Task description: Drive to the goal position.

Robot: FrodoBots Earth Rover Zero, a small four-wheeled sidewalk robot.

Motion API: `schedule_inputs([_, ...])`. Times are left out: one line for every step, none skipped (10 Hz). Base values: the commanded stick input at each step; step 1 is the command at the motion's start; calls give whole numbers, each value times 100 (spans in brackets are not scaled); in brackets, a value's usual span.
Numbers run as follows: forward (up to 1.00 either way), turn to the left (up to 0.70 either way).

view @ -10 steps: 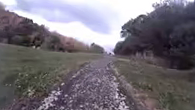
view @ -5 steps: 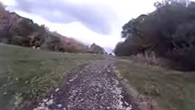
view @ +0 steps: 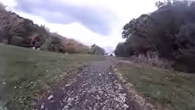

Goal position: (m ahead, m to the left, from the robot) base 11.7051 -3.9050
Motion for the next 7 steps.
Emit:
schedule_inputs([60, -15])
schedule_inputs([60, -15])
schedule_inputs([60, -15])
schedule_inputs([60, -15])
schedule_inputs([60, -15])
schedule_inputs([60, -15])
schedule_inputs([60, -15])
